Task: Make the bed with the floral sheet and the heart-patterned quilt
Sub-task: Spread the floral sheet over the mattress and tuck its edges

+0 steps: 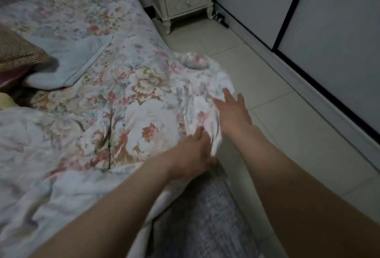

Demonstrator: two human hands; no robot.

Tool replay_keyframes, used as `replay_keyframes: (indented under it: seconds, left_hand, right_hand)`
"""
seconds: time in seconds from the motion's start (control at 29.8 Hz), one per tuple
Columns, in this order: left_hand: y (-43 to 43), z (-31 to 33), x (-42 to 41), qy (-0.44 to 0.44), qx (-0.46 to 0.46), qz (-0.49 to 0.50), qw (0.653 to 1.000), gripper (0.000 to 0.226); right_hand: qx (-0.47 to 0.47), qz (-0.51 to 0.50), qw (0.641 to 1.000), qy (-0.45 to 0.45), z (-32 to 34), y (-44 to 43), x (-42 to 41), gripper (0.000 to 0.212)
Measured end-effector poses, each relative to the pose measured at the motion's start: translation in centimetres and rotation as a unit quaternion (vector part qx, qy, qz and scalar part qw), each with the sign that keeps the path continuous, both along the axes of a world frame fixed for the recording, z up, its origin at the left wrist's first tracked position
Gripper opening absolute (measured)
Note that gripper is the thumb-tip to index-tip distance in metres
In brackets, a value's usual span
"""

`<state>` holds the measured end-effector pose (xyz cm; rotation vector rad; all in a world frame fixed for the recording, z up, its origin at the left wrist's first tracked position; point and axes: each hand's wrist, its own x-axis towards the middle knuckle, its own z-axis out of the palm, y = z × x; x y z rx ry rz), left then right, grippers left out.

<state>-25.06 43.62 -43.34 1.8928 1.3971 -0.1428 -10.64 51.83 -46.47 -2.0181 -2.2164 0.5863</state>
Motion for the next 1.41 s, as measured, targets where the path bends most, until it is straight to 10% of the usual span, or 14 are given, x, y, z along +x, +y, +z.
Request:
replay_keyframes:
  seconds: [0.17, 0.34, 0.6, 0.8, 0.97, 1.04, 1.14, 1.27, 1.41]
  left_hand:
    - [-1.5, -2.9, -2.3, 0.220, 0.136, -0.020, 0.966, 0.107]
    - [-3.3, -1.5, -10.4, 0.345, -0.021, -0.042, 0.937, 0.160]
    - [-8.3, -1.3, -12.3, 0.402, 0.012, -0.096, 0.911, 0.052]
    - [-9.7, 0.8, -4.0, 0.132, -0.168, -0.023, 0.977, 0.042]
    - [-11.3, -0.4, 6.0, -0.187, -0.304, 0.096, 0.929, 0.046]
    - [-12.5, -1.1, 9.2, -0.173, -0.260, 0.047, 0.949, 0.069]
    - [-12.8, -2.3, 10.0, -0.112, -0.056, 0.016, 0.992, 0.044]
    - [-12.2, -3.6, 3.8, 0.047, 0.245, -0.083, 0.965, 0.039]
    - [-11.0, -2.3, -6.6, 0.318, 0.202, -0.166, 0.911, 0.085]
  right_hand:
    - [0.029, 0.140, 0.990, 0.005, 0.4, -4.4, -2.4, 0.069]
    - [0.003, 0.215, 0.974, 0.070, 0.5, -8.4, -6.6, 0.073]
    - [-0.069, 0.302, 0.951, -0.002, -1.7, -12.7, -8.1, 0.032]
    - [-0.087, 0.193, 0.969, -0.130, 1.3, -13.0, -0.4, 0.033]
    - [-0.091, 0.051, 0.968, -0.228, 2.0, -10.5, 7.6, 0.035]
    - [-0.128, 0.048, 0.972, -0.191, 0.9, -10.5, 8.4, 0.039]
    - [-0.127, 0.130, 0.967, -0.177, 0.3, -12.5, 7.3, 0.043]
    - [-0.018, 0.146, 0.988, 0.040, 0.6, -16.2, 3.6, 0.040]
    - [-0.069, 0.206, 0.968, 0.128, 0.8, -20.4, -2.1, 0.067]
